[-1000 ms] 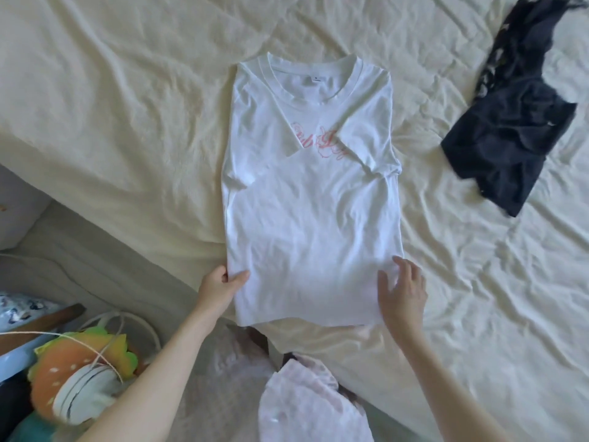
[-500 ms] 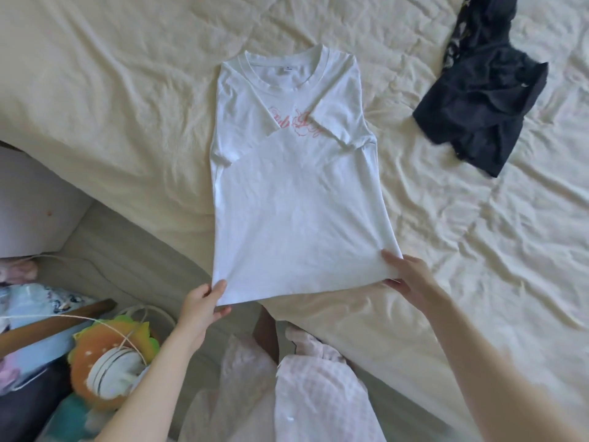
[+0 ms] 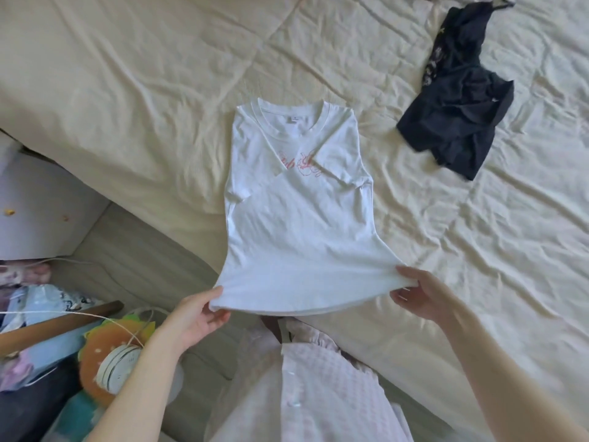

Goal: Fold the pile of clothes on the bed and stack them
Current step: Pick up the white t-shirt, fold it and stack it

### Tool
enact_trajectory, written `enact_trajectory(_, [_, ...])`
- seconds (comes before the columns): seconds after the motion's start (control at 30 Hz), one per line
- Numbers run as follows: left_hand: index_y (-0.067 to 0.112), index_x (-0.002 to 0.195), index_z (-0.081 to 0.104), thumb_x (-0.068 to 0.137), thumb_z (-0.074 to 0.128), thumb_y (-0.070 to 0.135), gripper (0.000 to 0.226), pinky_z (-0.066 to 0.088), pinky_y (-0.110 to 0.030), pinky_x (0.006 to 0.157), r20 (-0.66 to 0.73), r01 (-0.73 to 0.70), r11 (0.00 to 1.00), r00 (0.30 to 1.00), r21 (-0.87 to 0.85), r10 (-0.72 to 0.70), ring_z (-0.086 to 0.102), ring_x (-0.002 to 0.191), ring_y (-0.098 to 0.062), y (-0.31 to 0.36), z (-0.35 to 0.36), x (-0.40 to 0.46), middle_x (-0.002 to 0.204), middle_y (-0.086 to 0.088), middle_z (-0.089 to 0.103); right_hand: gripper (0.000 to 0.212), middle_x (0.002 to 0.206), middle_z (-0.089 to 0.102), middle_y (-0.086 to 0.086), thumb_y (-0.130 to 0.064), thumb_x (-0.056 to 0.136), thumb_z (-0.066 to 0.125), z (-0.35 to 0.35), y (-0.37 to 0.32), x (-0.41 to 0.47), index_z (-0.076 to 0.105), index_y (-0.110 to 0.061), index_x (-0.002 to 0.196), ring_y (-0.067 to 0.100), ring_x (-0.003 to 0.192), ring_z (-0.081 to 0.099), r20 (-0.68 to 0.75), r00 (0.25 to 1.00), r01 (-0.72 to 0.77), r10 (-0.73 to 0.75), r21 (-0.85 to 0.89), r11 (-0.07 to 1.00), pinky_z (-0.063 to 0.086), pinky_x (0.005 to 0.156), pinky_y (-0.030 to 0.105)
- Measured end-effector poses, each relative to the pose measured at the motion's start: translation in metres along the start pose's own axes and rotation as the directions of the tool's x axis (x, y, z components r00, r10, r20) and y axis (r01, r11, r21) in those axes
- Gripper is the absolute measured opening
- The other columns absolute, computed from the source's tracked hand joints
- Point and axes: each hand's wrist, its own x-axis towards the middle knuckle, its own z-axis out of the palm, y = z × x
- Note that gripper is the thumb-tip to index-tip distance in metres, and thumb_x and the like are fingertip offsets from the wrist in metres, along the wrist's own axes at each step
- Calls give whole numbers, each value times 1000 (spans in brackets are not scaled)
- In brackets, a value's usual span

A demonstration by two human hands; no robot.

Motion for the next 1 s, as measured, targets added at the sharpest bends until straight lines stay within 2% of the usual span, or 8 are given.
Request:
enact_trajectory(0.13, [4,91,58,92,54,9,6,55,-25,48,62,-63,988,995,-143,73,68,54,-15,55,23,-13,65,-8,70,11,57,58,4,-11,90,58,39,-43,-12,53,-9,79,15,52,60,119,991,35,-57,180,983,51,48,22])
enact_trajectory(0.47, [-3,77,52,95,48,5,20,54,-25,46,108,-181,902,965,-392,240,65,45,-18,232,111,20,52,-14,64,7,66,56,8,-5,91,58,169,-191,-4,53,-4,86,16,35,54,130,968,135,-213,442,887,51,48,21])
enact_trajectory(0.63, [-1,86,54,96,51,20,24,59,-31,62,143,-210,915,951,-345,272,67,66,-23,291,144,69,77,-13,63,22,98,59,13,-6,91,58,214,-233,40,47,-2,109,24,79,64,42,939,287,-342,452,844,59,66,34])
enact_trajectory(0.7, [6,86,54,95,53,28,23,57,-27,63,81,-283,939,950,-194,303,63,70,-20,292,145,88,81,-8,61,28,102,54,12,-11,92,58,215,-228,59,43,-5,115,25,90,61,-11,930,349,-366,335,875,57,77,37])
enact_trajectory(0.77, [10,92,56,94,55,23,14,47,-21,50,-99,-414,905,901,95,422,55,59,-13,272,134,104,81,-6,58,32,93,53,3,-18,92,58,200,-204,75,50,-5,120,19,87,57,-194,883,417,-428,-94,904,52,73,32])
enact_trajectory(0.83, [7,109,59,91,59,20,22,37,-21,47,-205,-458,810,809,367,550,48,56,-12,237,113,116,84,-8,56,30,84,53,1,-27,90,58,176,-171,86,58,-6,112,18,81,51,-281,785,384,-552,-478,790,44,68,30])
enact_trajectory(0.93, [9,111,60,88,64,33,33,39,-25,53,-160,-342,822,877,455,453,58,73,-20,184,88,116,94,-8,61,25,79,55,6,-36,90,60,145,-124,90,58,-13,81,20,75,52,-226,871,263,-437,-536,802,43,68,30])
enact_trajectory(1.0, [14,100,62,86,65,37,26,46,-26,60,-60,-252,868,950,429,305,62,78,-21,162,84,113,90,-7,65,23,75,57,4,-34,90,62,136,-107,91,59,-13,81,18,67,55,-170,940,205,-295,-412,888,48,68,32])
